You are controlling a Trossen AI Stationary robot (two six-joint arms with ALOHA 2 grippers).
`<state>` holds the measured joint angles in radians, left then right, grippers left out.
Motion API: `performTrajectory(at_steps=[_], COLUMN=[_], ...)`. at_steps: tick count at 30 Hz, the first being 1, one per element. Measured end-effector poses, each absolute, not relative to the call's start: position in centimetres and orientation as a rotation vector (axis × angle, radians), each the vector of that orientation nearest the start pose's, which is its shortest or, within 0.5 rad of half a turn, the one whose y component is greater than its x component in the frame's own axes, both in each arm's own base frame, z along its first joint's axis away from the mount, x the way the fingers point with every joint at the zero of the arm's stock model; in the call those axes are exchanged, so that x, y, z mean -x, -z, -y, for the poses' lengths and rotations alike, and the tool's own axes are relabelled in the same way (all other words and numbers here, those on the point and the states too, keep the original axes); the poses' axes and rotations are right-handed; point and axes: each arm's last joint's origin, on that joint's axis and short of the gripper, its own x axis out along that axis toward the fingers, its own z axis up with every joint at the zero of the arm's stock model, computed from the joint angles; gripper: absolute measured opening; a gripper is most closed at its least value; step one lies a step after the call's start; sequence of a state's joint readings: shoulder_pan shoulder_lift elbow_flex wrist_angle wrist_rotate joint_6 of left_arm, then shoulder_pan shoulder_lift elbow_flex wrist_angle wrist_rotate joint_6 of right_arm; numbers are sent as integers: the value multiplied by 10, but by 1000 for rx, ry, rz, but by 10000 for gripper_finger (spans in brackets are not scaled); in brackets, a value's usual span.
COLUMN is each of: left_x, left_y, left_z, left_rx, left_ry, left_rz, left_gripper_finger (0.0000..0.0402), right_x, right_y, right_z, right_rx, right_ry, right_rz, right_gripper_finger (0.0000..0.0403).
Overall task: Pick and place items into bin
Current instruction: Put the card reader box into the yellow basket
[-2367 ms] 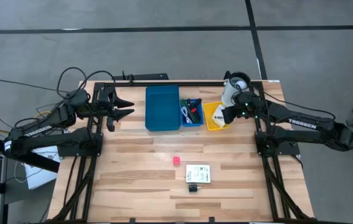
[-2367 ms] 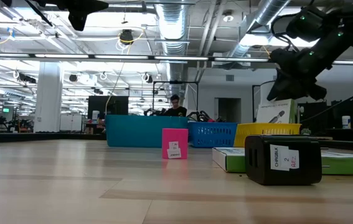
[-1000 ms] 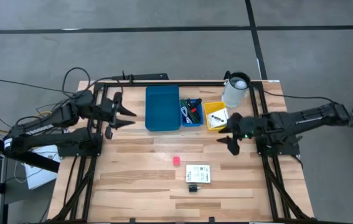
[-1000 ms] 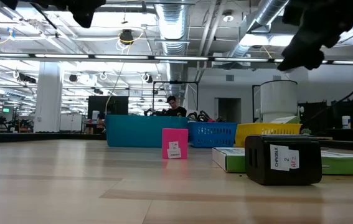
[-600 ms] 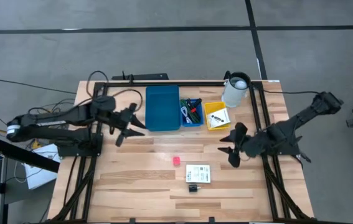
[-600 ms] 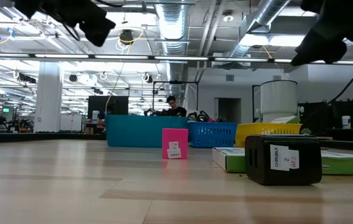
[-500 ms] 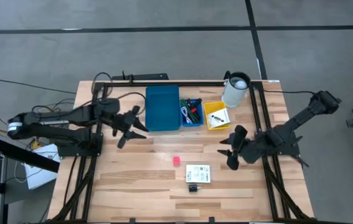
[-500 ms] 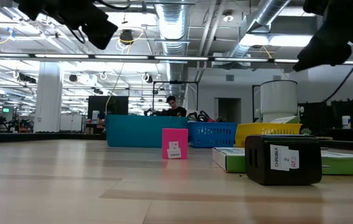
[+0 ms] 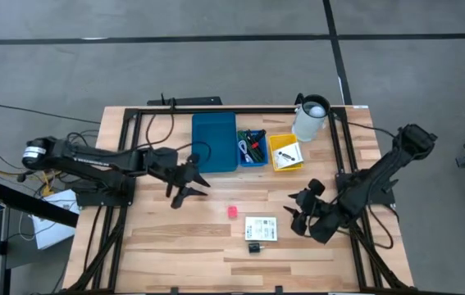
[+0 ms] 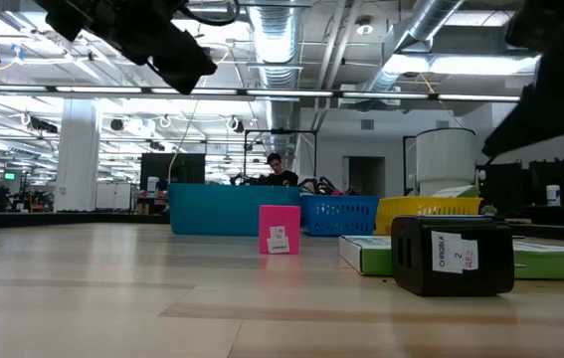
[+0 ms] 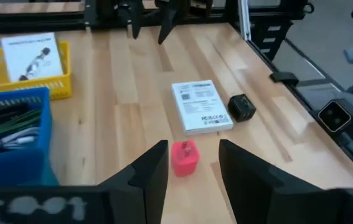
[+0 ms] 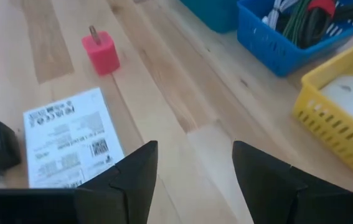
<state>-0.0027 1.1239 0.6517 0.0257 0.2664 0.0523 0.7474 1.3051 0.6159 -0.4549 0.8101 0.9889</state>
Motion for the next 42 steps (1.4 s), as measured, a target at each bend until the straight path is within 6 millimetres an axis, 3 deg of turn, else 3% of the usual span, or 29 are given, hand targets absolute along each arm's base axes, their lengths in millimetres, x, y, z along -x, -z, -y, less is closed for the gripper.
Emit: performTrajectory(at_steps=[13,30,37,42], left_x=[-281,-380,-396,-397], left_y=[-233,-203,-186,-178], left_z=[29,70,85,90], left_rx=[-41,-75,-121,-127], left_ry=[321,383,431,445], left_rz=[-587,-817,-923,-970], left_gripper_finger=[130,130,130,130], right_x=[-170,-164,-161,-160], right_y=[-152,-151,-151,-151], right_z=[-139,-142,-146,-147], right_rx=[-174,-111,-107,-112], right_ry=[394,195,162,164], right_rz=[-789,-1003,-1016,-1015], right_gripper_finger=[200,200,203,199])
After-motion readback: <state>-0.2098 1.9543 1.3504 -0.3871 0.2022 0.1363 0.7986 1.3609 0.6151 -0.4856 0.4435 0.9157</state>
